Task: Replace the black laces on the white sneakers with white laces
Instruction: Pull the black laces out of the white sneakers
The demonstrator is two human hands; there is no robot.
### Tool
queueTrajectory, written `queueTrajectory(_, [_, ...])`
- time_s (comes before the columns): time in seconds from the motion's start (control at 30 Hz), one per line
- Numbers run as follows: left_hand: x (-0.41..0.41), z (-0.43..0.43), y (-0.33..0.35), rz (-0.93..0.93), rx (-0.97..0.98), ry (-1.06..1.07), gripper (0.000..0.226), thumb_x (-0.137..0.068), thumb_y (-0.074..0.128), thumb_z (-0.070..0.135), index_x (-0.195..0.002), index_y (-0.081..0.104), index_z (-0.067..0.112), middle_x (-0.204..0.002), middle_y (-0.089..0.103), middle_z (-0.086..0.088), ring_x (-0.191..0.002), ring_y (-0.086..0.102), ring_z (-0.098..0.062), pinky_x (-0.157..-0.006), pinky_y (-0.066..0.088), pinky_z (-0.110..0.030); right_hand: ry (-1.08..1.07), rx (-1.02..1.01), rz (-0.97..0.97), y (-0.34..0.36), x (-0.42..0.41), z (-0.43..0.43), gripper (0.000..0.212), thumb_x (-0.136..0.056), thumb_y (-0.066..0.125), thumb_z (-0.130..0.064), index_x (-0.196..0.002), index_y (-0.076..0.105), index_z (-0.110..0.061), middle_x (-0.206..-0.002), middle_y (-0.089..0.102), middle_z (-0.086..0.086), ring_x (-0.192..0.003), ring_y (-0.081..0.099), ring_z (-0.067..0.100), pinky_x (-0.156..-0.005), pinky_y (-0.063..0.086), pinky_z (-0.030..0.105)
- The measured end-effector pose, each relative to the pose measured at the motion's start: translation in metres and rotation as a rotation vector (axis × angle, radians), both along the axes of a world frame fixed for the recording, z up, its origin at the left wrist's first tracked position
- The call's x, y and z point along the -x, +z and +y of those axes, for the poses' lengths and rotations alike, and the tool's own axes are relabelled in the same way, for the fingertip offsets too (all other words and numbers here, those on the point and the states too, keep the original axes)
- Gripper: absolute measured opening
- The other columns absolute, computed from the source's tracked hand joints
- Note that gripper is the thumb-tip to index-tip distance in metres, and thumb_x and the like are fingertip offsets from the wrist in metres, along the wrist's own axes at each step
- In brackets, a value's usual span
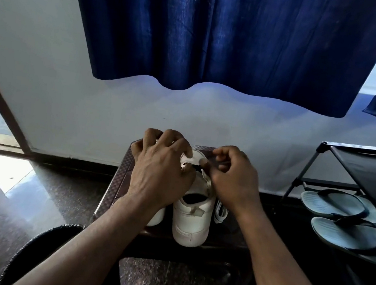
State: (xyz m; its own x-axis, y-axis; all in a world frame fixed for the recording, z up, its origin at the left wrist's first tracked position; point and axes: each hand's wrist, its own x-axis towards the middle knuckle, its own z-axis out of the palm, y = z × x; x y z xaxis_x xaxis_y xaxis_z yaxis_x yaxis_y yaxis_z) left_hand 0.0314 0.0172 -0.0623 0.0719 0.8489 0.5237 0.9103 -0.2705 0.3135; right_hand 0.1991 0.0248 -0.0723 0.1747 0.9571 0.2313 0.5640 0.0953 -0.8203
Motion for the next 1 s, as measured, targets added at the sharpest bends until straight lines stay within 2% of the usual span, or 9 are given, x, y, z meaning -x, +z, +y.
queueTrajectory(0.1, [-0.008,0.007,0.008,0.081,0.090,0.001,0.018,-0.085,0.065,0.042,-0.098,0.075,0.036,-0.118,0.060,0.019,-0.122,0.035,-0.021,-0.093,0.030,-0.044,0.027,-0.055,-0.186,-0.004,0.008,-0.006,0.023,-0.077,0.073,-0.035,-0.097,0.065,-0.028,-0.104,0.060,-0.006,-0.108,0.057,0.021,-0.089,0.049,0.032])
queueTrajectory(0.27, [-0.022,0.012,0.004,0.183,0.293,0.005,0.023,-0.093,0.056,0.044,-0.107,0.073,0.039,-0.118,0.060,0.010,-0.118,0.037,-0.027,-0.094,0.039,-0.052,-0.027,0.004,-0.154,-0.011,0.013,-0.010,0.020,-0.079,0.070,-0.025,-0.097,0.061,-0.024,-0.098,0.068,-0.001,-0.091,0.063,0.022,-0.069,0.035,0.029])
queueTrajectory(0.57, [-0.023,0.011,0.005,0.162,0.314,-0.010,0.022,-0.095,0.053,0.039,-0.106,0.071,0.037,-0.116,0.060,0.010,-0.120,0.038,-0.027,-0.095,0.037,-0.052,-0.091,-0.067,-0.174,-0.011,0.012,-0.015,0.015,-0.082,0.073,-0.028,-0.093,0.062,-0.026,-0.089,0.070,-0.008,-0.084,0.065,0.022,-0.071,0.049,0.034])
queueTrajectory(0.67, [-0.024,0.011,0.006,0.159,0.336,-0.019,0.016,-0.093,0.054,0.035,-0.100,0.069,0.034,-0.113,0.058,0.012,-0.120,0.037,-0.026,-0.093,0.036,-0.050,-0.102,-0.085,-0.199,-0.010,0.011,-0.017,0.011,-0.082,0.072,-0.026,-0.089,0.063,-0.025,-0.084,0.067,-0.010,-0.081,0.063,0.020,-0.068,0.047,0.033])
queueTrajectory(0.73, [-0.022,0.013,0.004,0.063,0.321,-0.043,0.009,-0.088,0.056,0.026,-0.090,0.062,0.033,-0.106,0.059,0.014,-0.118,0.039,-0.024,-0.091,0.032,-0.046,-0.135,-0.080,-0.200,-0.011,0.011,-0.017,0.012,-0.081,0.070,-0.023,-0.089,0.061,-0.026,-0.080,0.064,-0.009,-0.076,0.059,0.021,-0.065,0.041,0.032])
queueTrajectory(0.8, [-0.019,0.015,0.004,-0.136,0.330,-0.052,0.016,-0.086,0.058,0.018,-0.083,0.058,0.033,-0.091,0.064,0.016,-0.112,0.046,-0.021,-0.089,0.028,-0.042,-0.172,-0.078,-0.185,-0.011,0.011,-0.017,0.013,-0.082,0.067,-0.021,-0.091,0.059,-0.026,-0.080,0.063,-0.008,-0.076,0.057,0.023,-0.065,0.039,0.032])
queueTrajectory(0.87, [-0.014,0.019,0.005,-0.317,0.349,-0.066,0.024,-0.087,0.063,0.015,-0.077,0.056,0.035,-0.076,0.065,0.025,-0.101,0.057,-0.019,-0.092,0.037,-0.044,-0.188,-0.092,-0.159,-0.011,0.013,-0.017,0.015,-0.082,0.066,-0.021,-0.094,0.060,-0.026,-0.082,0.066,-0.007,-0.078,0.061,0.023,-0.066,0.042,0.032])
queueTrajectory(0.93, [-0.011,0.019,0.007,-0.367,0.348,-0.086,0.024,-0.087,0.063,0.014,-0.080,0.057,0.036,-0.075,0.064,0.027,-0.096,0.059,-0.020,-0.095,0.045,-0.049,-0.174,-0.110,-0.158,-0.010,0.014,-0.017,0.018,-0.079,0.065,-0.022,-0.095,0.062,-0.028,-0.081,0.068,-0.006,-0.077,0.063,0.021,-0.065,0.045,0.032])
queueTrajectory(1.0, [-0.011,0.016,0.009,-0.333,0.344,-0.098,0.019,-0.088,0.062,0.020,-0.097,0.060,0.036,-0.080,0.064,0.020,-0.108,0.055,-0.022,-0.096,0.044,-0.047,-0.159,-0.130,-0.171,-0.007,0.015,-0.017,0.017,-0.076,0.065,-0.023,-0.092,0.065,-0.028,-0.078,0.069,-0.006,-0.075,0.065,0.021,-0.065,0.049,0.033])
